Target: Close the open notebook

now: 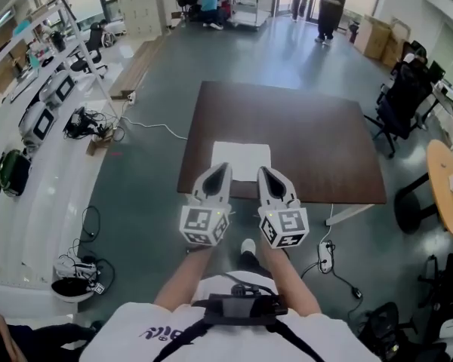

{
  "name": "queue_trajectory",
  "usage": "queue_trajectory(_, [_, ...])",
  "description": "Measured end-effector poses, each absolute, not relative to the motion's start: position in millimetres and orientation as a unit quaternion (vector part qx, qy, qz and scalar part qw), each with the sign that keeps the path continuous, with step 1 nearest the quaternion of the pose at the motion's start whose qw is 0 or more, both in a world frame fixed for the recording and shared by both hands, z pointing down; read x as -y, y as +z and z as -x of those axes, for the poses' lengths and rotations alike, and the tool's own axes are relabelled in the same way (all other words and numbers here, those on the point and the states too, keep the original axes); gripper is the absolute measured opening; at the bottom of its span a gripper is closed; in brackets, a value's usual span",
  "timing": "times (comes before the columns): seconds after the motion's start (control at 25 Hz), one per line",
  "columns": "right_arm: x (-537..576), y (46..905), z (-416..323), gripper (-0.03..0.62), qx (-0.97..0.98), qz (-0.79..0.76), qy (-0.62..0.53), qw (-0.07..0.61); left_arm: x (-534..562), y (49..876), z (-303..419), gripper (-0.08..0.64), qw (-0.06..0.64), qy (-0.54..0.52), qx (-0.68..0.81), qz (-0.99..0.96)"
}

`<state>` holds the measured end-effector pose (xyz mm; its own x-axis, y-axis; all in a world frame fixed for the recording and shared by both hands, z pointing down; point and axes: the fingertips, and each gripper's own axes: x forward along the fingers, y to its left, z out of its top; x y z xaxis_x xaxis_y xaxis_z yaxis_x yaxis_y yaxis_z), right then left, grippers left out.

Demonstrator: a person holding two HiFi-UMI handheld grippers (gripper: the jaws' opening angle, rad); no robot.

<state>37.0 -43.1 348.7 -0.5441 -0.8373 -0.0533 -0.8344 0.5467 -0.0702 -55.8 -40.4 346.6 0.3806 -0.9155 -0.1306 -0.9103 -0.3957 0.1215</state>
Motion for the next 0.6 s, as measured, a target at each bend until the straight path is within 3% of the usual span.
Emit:
queue_trajectory(0.2, [131.0,350.1,-60.0,0.003,-0.878,0.478,-0.012,0.027,131.4,335.1,31.4,0.009,-0.052,-0.035,0.553,-0.831])
queue_trajectory(0.4, [203.9,340.3,-113.5,0.004,-0.886,0.461,-0.012,0.050,197.8,333.0,-16.4,0.009,-0.054,-0.024,0.553,-0.831])
queue_trajectory(0.6, [248.3,364.7,-127.6,0.003,-0.896,0.439,-0.039,0.052,232.9,369.8,-19.2,0.009,-0.009,-0.003,0.570,-0.822])
